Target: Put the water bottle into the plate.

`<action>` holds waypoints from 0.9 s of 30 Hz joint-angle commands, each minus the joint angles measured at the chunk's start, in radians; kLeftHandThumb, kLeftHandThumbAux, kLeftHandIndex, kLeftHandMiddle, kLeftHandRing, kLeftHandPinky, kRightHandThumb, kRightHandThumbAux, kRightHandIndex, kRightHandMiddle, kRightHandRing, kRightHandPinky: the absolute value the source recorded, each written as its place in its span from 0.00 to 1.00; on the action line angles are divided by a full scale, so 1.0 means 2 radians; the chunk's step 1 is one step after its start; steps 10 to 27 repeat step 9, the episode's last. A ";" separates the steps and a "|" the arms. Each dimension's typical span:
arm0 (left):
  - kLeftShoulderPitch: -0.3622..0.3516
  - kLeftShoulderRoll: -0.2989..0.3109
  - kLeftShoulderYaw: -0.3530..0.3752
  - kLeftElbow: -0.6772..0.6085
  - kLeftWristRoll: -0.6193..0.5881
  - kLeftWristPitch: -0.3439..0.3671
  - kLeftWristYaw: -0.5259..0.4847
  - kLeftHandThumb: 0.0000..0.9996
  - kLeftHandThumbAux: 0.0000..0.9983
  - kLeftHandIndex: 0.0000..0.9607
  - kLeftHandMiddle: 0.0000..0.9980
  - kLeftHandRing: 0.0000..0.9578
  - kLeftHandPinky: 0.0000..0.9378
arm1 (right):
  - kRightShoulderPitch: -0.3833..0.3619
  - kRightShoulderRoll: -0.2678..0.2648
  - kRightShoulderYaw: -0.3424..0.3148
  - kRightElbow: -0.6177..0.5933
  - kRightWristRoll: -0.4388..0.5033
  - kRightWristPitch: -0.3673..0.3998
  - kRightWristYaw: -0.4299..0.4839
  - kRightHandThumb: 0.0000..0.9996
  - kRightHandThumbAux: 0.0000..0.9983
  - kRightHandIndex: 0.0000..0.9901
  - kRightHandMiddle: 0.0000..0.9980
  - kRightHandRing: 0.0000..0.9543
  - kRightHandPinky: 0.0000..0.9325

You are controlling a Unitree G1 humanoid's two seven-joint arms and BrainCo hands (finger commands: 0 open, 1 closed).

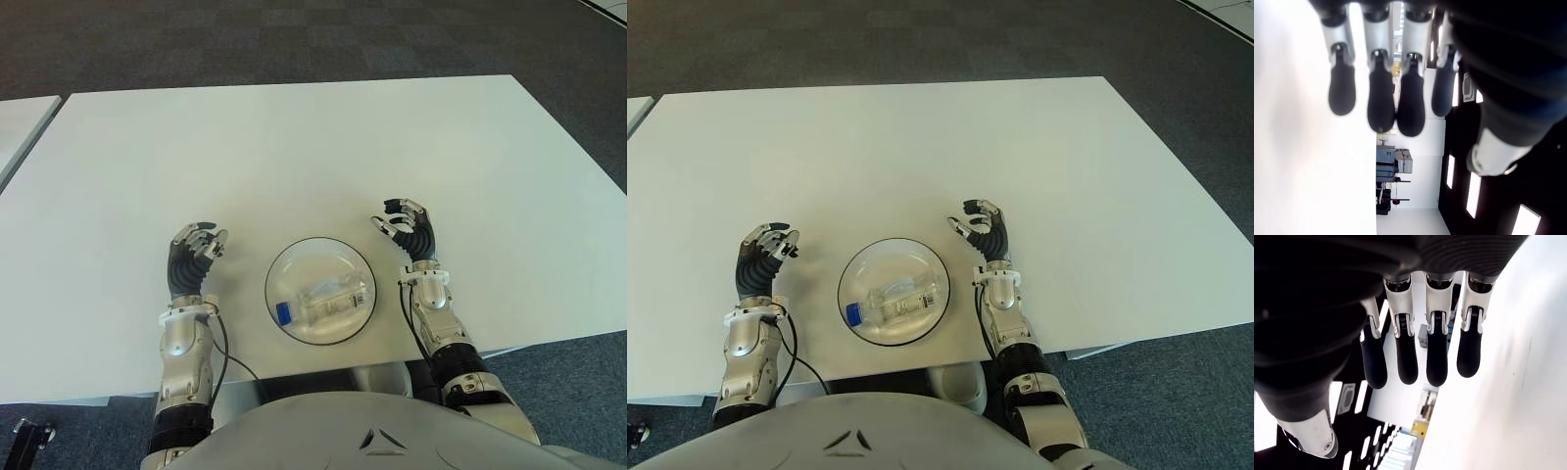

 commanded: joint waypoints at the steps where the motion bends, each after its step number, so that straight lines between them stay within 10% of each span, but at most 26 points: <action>1: -0.003 0.001 0.001 0.011 0.005 -0.001 0.001 0.71 0.71 0.45 0.66 0.66 0.66 | -0.001 -0.001 0.003 0.010 -0.004 -0.007 0.001 0.71 0.73 0.44 0.65 0.69 0.69; 27: -0.005 0.002 0.001 0.014 0.006 -0.004 0.000 0.71 0.71 0.45 0.65 0.65 0.65 | -0.002 -0.002 0.005 0.010 -0.002 0.001 0.008 0.71 0.73 0.44 0.66 0.70 0.71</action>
